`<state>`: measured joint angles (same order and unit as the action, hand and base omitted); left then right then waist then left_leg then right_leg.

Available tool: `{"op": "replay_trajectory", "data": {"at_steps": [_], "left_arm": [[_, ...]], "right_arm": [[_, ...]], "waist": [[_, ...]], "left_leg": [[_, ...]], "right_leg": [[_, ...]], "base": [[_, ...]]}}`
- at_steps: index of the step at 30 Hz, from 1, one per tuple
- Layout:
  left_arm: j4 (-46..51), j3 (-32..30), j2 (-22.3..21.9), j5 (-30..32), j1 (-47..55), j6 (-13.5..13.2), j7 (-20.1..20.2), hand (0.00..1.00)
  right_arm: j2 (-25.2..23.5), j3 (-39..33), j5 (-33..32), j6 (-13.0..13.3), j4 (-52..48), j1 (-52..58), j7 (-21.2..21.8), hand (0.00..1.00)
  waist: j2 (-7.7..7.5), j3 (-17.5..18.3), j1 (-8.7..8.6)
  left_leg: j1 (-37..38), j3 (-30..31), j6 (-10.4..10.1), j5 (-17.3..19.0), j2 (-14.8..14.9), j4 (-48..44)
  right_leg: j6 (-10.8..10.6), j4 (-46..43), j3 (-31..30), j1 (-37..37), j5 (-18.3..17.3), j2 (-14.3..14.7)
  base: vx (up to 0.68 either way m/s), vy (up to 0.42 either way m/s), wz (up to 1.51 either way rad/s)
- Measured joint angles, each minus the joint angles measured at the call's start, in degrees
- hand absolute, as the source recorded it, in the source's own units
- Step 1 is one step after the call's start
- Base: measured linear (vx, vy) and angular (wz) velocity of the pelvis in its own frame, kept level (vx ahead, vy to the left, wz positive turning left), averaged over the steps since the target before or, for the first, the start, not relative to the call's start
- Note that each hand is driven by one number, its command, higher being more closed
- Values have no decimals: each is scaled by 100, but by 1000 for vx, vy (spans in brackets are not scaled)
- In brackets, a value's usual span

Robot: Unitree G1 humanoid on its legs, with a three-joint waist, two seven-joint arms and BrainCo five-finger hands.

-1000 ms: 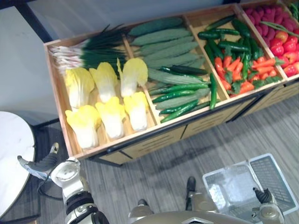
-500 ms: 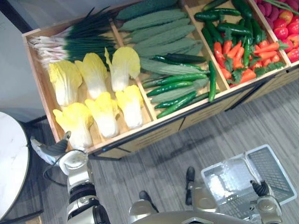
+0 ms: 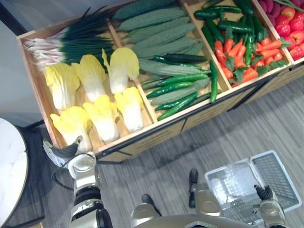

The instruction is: Pick vegetable in the basket

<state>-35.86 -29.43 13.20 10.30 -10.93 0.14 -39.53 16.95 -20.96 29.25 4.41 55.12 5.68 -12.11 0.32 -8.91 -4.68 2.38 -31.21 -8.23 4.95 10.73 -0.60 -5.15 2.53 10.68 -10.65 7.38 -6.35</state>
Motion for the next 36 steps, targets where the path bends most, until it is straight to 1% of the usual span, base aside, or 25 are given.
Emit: {"op": "replay_trajectory", "data": {"at_steps": [3, 7, 13, 24, 30, 34, 35, 36], "left_arm": [[-99, 82, -25, 1, 0, 0, 24, 0], [-145, 102, -60, 126, 6, -1, 39, 0], [-297, 95, -60, 126, -5, -50, -60, 0], [-300, 107, -58, 154, -15, -71, -138, 0], [-78, 154, -62, 185, -13, 5, -141, 0], [207, 353, -71, 189, -19, -7, -32, 0], [302, 503, -109, 201, -35, -12, 6, 0], [355, 504, -157, 205, -44, -12, 7, 0]], "right_arm": [[0, -97, -10, 3, 75, -19, -5, 100], [1, -120, -32, -30, 214, -105, -116, 100], [1, -114, -48, -21, 214, -231, -138, 100], [-1, -98, -51, -17, 213, -241, -145, 100], [-10, -93, -50, -4, 209, -250, -145, 100], [-21, -94, -50, 0, 206, -251, -145, 100], [-22, -94, -50, 0, 204, -253, -145, 100], [-22, -93, -50, 1, 204, -253, -144, 100]], "waist": [[34, -20, -1], [79, -47, 3], [137, -81, 6], [125, -90, 7], [86, -127, 10], [59, -145, 4], [54, -148, -2], [52, -150, -3]], "left_leg": [[-3, -7, -8, 5, 0, 8], [-3, -38, -21, 14, 6, 29], [-18, -155, -25, 16, 0, 42], [-37, -175, -55, 36, -1, 55], [-36, -176, -57, 38, -6, 57], [-19, -193, -57, 38, -9, 60], [-6, -217, -57, 38, -9, 61], [2, -236, -58, 38, -9, 61]], "right_leg": [[0, 1, -7, -13, 1, 3], [11, 31, -27, -26, 12, 21], [18, 47, -127, -117, 41, 45], [8, 145, -152, -120, 95, 36], [7, 144, -151, -118, 96, 32], [6, 144, -163, -112, 96, 27], [6, 144, -177, -110, 97, 28], [6, 144, -183, -110, 97, 29]], "base": [[-34, -42, -1], [-21, -42, -4], [-18, -41, -9], [-33, -42, -1], [-30, -45, 0], [-29, -44, -3], [-16, -32, -6], [-18, -41, -9]]}}
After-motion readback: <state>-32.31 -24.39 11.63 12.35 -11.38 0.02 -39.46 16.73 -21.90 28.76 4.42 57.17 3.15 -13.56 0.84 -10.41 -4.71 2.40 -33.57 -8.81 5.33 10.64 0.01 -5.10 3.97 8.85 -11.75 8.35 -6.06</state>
